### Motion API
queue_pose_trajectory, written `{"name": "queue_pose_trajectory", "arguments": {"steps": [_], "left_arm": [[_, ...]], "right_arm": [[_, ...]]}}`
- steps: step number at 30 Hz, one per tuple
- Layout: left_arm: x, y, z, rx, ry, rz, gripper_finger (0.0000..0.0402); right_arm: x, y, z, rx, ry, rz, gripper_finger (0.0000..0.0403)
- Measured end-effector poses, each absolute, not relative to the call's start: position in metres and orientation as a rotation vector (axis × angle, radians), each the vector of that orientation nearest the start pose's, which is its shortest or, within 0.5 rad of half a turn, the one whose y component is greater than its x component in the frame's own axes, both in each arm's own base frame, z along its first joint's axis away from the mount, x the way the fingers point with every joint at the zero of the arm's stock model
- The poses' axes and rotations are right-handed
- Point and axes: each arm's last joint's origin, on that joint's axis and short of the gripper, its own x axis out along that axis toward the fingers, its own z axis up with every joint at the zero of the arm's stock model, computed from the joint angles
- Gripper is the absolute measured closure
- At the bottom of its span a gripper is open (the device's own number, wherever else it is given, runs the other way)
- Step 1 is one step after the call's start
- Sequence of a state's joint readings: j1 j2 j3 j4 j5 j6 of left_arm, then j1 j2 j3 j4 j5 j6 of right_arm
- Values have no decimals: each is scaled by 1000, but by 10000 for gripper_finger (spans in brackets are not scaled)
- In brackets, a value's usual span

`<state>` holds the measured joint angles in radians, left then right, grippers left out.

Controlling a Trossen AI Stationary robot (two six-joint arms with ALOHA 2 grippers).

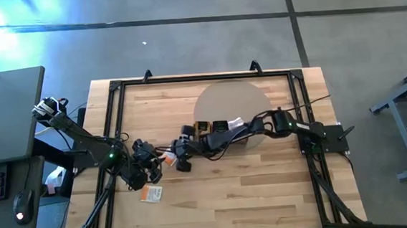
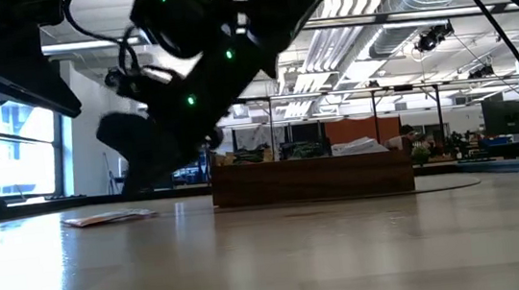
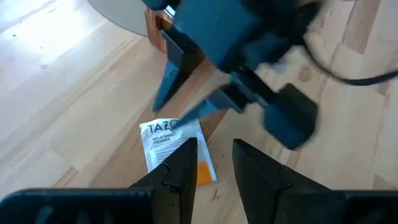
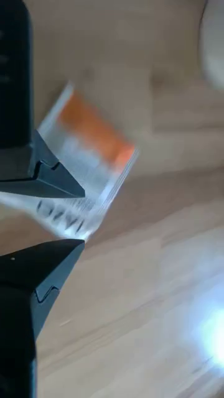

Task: Pick & Place Tea
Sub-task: Put the white tea bag into the right section of the wooden organizer

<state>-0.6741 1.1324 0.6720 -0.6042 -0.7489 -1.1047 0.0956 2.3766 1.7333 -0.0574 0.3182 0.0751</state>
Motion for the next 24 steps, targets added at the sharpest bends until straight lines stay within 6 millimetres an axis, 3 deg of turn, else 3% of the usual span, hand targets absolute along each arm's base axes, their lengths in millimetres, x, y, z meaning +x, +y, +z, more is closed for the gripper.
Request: {"name": "queue_pose_trajectory", "arguments": {"steps": [11, 17, 24], "left_arm": [[167, -111, 204, -378, 739, 420, 301], [175, -109, 186, -293, 744, 555, 301], [197, -90, 160, -407, 839, 744, 301]], "right_arm": [[513, 84, 149, -176, 741, -149, 289], [499, 111, 161, -192, 933, -106, 289], [472, 134, 173, -316, 1149, -173, 289]]}}
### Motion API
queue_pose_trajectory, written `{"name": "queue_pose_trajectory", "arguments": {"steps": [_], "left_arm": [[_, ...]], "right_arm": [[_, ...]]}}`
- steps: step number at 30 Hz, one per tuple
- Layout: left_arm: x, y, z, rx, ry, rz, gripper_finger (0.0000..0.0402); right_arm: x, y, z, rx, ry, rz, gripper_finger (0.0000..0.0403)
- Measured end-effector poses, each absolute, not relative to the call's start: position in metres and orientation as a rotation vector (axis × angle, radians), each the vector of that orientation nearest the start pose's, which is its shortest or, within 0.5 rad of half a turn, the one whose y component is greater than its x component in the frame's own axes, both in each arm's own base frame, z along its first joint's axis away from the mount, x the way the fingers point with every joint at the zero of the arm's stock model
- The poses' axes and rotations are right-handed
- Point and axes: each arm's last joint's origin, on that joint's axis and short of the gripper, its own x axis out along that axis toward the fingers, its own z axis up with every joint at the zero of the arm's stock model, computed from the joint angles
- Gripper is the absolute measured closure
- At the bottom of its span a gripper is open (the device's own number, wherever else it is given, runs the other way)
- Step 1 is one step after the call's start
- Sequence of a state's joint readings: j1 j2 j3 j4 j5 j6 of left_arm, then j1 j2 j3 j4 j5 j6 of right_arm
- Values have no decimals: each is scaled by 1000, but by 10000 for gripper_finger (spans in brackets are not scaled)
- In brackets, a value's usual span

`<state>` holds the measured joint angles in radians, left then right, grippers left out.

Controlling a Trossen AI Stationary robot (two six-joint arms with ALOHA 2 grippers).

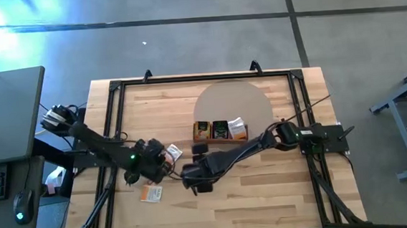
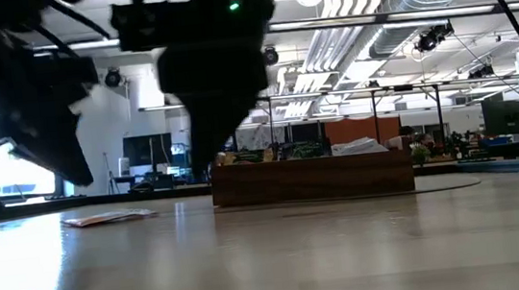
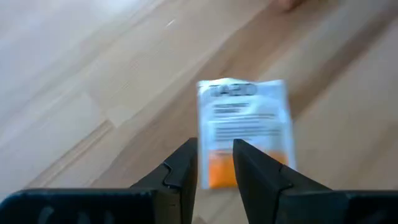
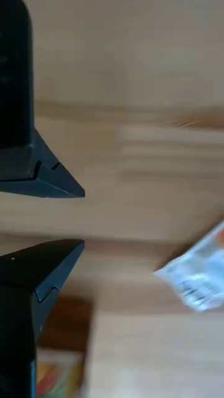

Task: Pick & Place Tea
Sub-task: Put the white tea bag into the right section of the wooden organizer

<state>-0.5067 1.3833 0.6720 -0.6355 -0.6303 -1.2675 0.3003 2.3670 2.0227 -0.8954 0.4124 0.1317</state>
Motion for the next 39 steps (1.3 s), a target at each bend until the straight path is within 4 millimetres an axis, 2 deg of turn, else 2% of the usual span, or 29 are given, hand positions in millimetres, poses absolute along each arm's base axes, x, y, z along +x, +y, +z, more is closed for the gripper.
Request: {"name": "queue_pose_trajectory", "arguments": {"steps": [5, 8, 11, 16, 21, 24, 27, 31, 35, 39], "left_arm": [[211, -78, 144, -479, 951, 767, 301], [222, -81, 136, -506, 970, 701, 301], [235, -89, 133, -550, 935, 587, 301], [254, -99, 130, -621, 856, 416, 301], [265, -104, 134, -646, 811, 383, 301], [268, -105, 138, -642, 793, 383, 301], [274, -107, 146, -608, 786, 371, 301], [276, -109, 168, -500, 880, 349, 301], [270, -111, 184, -370, 992, 449, 301], [267, -119, 187, -380, 998, 462, 301]], "right_arm": [[449, 141, 190, -418, 1219, -311, 289], [433, 142, 200, -468, 1246, -434, 289], [422, 143, 201, -480, 1245, -511, 289], [403, 149, 181, -410, 1289, -484, 289], [387, 148, 152, -268, 1257, -495, 289], [388, 145, 140, -199, 1188, -483, 289], [398, 139, 134, -92, 1102, -459, 289], [411, 130, 130, 46, 1023, -395, 289], [420, 119, 130, 120, 978, -381, 289], [428, 111, 133, 191, 911, -403, 289]]}}
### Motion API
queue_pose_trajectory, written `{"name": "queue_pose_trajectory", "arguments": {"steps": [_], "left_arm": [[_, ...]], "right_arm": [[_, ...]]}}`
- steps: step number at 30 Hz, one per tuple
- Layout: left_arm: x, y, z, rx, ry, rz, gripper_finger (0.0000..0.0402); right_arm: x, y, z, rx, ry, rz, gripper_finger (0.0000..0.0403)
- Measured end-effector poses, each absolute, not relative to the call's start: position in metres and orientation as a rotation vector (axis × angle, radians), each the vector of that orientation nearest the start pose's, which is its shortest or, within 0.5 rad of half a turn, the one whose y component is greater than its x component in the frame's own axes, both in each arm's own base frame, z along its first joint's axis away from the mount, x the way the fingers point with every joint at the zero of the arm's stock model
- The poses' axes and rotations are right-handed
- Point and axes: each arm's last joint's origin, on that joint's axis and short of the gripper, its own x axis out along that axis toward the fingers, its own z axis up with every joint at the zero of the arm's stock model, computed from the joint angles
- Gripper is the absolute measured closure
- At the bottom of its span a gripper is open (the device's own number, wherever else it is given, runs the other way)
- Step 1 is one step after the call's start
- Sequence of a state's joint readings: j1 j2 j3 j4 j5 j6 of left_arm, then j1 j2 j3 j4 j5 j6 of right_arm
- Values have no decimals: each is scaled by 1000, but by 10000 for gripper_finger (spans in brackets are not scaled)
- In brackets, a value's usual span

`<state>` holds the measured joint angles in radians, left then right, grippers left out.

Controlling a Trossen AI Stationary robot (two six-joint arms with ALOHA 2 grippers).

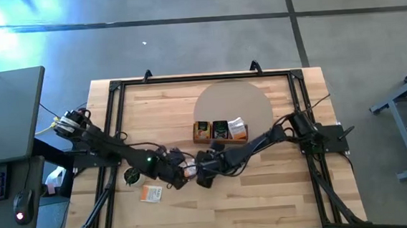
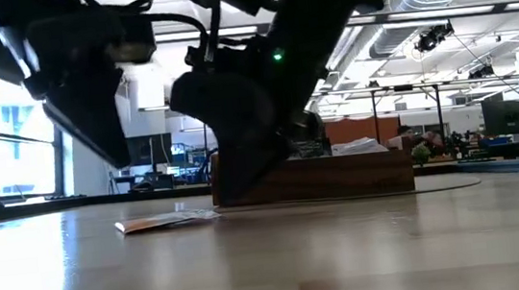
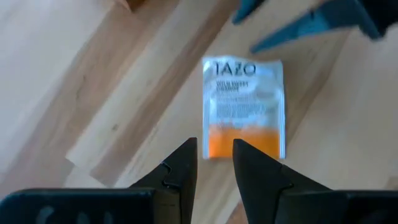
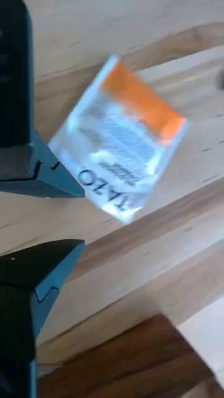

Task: Pick & Place Tea
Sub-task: Put the white tea bag into the right section of the wooden organizer

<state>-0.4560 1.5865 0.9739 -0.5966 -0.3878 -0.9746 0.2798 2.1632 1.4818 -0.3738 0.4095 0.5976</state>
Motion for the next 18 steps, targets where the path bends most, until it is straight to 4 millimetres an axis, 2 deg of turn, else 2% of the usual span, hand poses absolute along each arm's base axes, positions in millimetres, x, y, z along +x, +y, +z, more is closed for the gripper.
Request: {"name": "queue_pose_trajectory", "arguments": {"steps": [7, 12, 18], "left_arm": [[260, -135, 165, -384, 1060, 473, 301], [268, -138, 147, -370, 1077, 486, 301], [276, -138, 136, -364, 1067, 476, 301]], "right_arm": [[435, 108, 136, 324, 859, -395, 289], [435, 108, 136, 357, 823, -448, 289], [439, 107, 117, 381, 835, -464, 289]]}}
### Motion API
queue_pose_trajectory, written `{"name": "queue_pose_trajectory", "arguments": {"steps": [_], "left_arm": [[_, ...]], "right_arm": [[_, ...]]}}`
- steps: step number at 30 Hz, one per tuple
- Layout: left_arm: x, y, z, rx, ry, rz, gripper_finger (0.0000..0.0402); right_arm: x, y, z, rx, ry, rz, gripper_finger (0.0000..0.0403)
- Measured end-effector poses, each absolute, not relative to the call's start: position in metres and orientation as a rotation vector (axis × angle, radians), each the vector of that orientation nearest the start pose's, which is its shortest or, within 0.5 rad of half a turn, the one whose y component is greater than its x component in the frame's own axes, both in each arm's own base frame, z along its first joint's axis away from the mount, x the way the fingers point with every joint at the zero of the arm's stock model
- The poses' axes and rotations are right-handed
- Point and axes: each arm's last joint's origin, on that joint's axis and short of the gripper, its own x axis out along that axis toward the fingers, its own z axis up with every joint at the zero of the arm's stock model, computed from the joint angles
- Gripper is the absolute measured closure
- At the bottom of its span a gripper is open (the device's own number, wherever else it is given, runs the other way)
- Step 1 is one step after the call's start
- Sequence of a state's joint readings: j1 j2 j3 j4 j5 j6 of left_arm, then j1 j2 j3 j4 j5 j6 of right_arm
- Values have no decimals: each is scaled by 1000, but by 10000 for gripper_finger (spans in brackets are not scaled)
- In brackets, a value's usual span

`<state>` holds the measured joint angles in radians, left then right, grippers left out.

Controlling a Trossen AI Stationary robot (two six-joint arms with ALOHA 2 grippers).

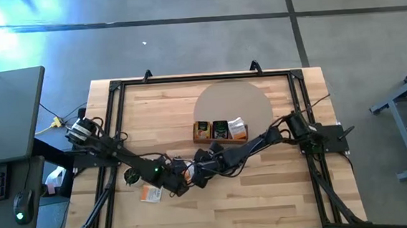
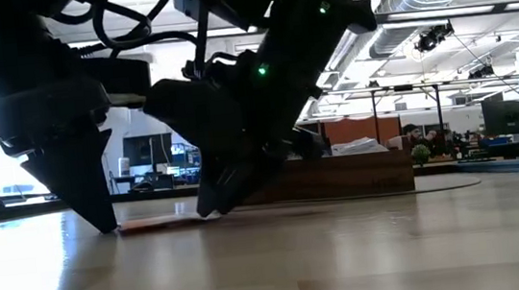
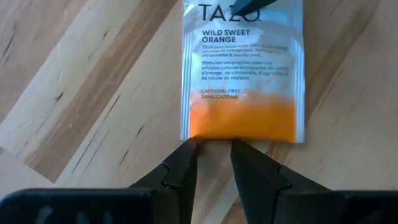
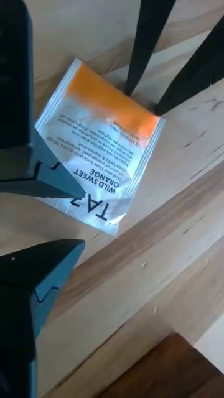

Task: Pick & Place Tea
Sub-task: Put the white tea bag into the right section of the wooden organizer

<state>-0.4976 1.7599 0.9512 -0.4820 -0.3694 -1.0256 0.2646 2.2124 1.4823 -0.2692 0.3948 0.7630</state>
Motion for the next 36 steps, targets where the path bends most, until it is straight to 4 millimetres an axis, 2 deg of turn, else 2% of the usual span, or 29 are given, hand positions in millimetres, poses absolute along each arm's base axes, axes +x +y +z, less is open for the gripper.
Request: {"name": "queue_pose_trajectory", "arguments": {"steps": [9, 19, 31, 36], "left_arm": [[277, -138, 136, -363, 1049, 486, 301], [278, -138, 136, -364, 1037, 485, 301], [278, -138, 135, -363, 1037, 485, 301], [278, -138, 135, -363, 1037, 485, 301]], "right_arm": [[440, 105, 115, 381, 833, -467, 297], [443, 105, 116, 355, 822, -422, 396], [444, 102, 117, 340, 834, -394, 380], [446, 97, 116, 331, 862, -348, 353]]}}
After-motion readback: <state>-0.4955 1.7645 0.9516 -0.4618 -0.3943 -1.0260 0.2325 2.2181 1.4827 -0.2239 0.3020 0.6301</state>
